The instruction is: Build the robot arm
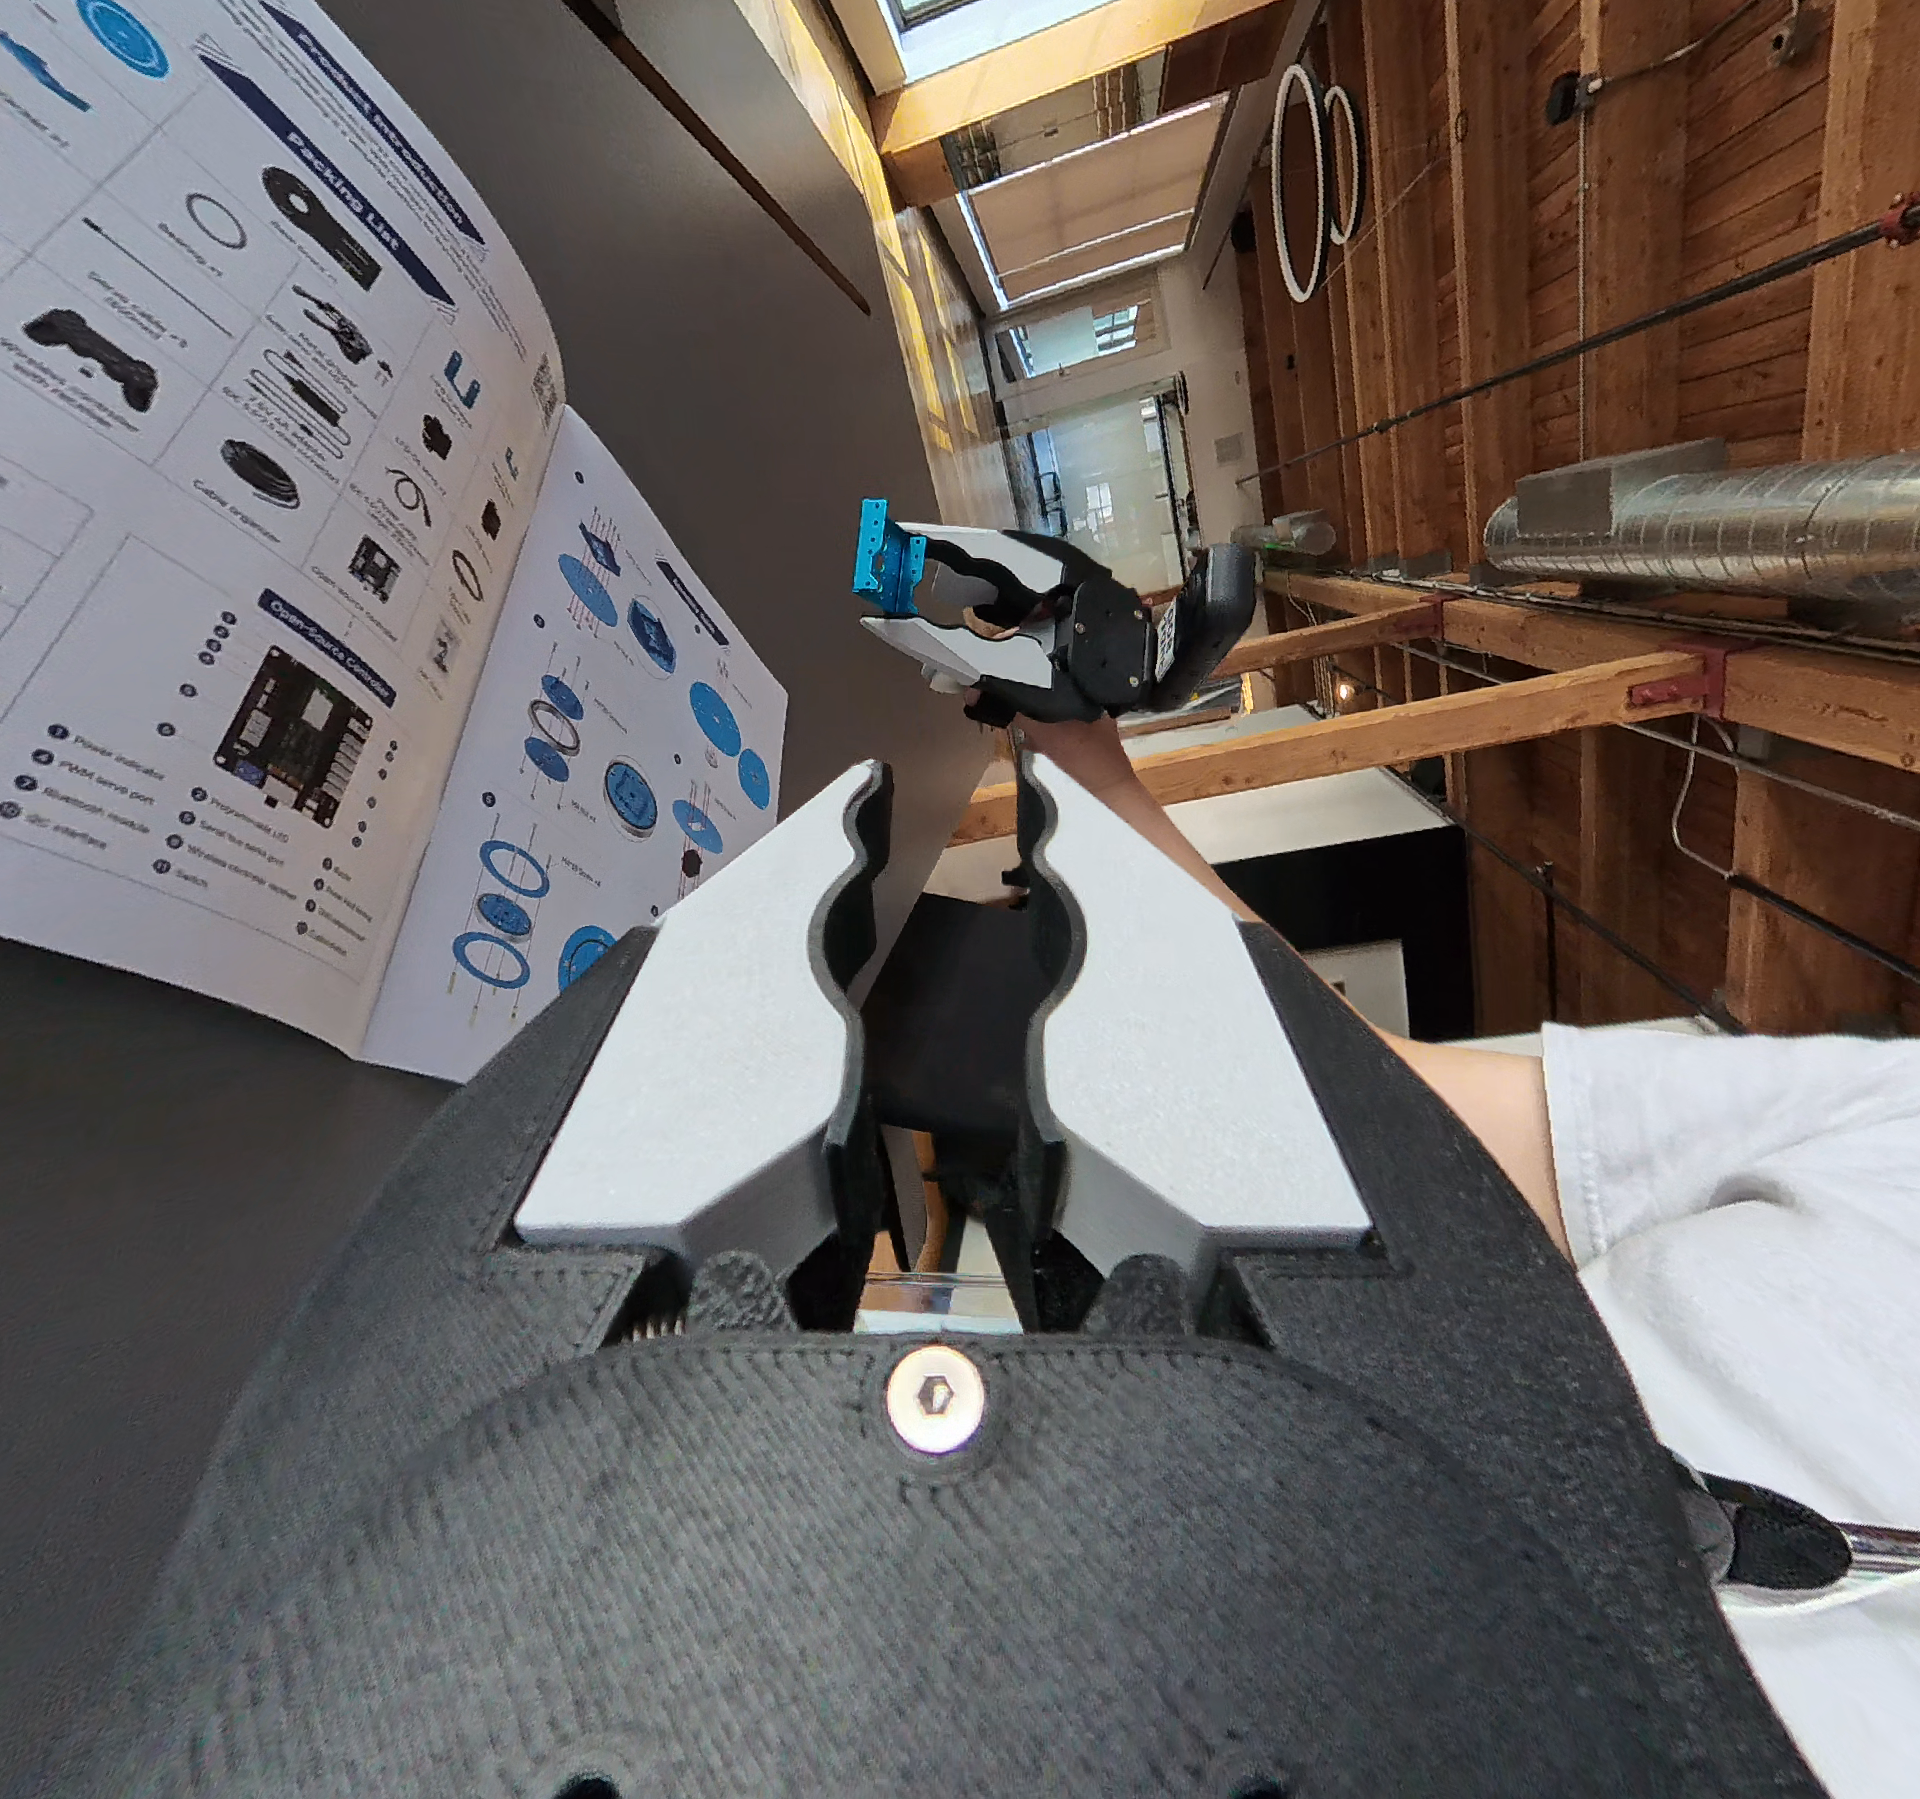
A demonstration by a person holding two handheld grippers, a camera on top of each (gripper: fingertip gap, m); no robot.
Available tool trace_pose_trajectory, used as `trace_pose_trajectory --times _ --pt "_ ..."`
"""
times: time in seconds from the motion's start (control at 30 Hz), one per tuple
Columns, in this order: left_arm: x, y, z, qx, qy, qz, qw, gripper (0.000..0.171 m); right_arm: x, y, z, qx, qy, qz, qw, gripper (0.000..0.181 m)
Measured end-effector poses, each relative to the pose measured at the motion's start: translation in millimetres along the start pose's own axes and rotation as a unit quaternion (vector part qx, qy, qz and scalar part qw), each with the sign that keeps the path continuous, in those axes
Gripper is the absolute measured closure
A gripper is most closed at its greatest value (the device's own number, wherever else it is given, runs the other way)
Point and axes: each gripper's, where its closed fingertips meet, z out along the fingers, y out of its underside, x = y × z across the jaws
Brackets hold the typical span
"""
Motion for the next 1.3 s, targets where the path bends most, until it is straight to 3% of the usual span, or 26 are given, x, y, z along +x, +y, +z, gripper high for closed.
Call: trace_pose_trajectory --times 0.23,0.37,0.5,0.6,0.77,1.1,1.2,1.3 --pt "-11.6 15.6 -6.7 -0.007 -0.02 0.021 1.0 0.15 -25.3 -8.1 2.3 0.015 -0.021 0.018 0.999 0.138" --pt "-21.0 31.2 7.4 -0.059 -0.052 0.065 0.995 0.147 -70.8 -29.0 3.1 0.044 -0.038 0.034 0.998 0.138" --pt "-10.7 42.5 29.8 -0.08 -0.03 0.043 0.995 0.144 -124.0 -57.8 6.6 0.072 -0.063 0.033 0.995 0.138" --pt "-8.5 45.6 41.7 -0.077 -0.024 0.024 0.996 0.133 -144.4 -76.9 7.0 0.087 -0.071 0.029 0.993 0.137" --pt "-4.1 50.7 51.8 -0.095 -0.009 0.003 0.995 0.129 -152.4 -100.5 1.3 0.112 -0.079 0.027 0.99 0.138" --pt "-0.7 73.3 64.5 -0.134 -0.003 -0.022 0.991 0.135 -156.7 -104.6 -5.5 0.114 -0.077 0.008 0.99 0.138" --pt "5.4 79.4 68.1 -0.141 0.021 -0.033 0.989 0.158 -161.4 -101.8 -7.3 0.119 -0.081 0.017 0.989 0.137" --pt "4.2 84.8 70.6 -0.148 0.023 -0.046 0.988 0.161 -165.1 -96.8 -9.0 0.122 -0.09 0.039 0.988 0.137"
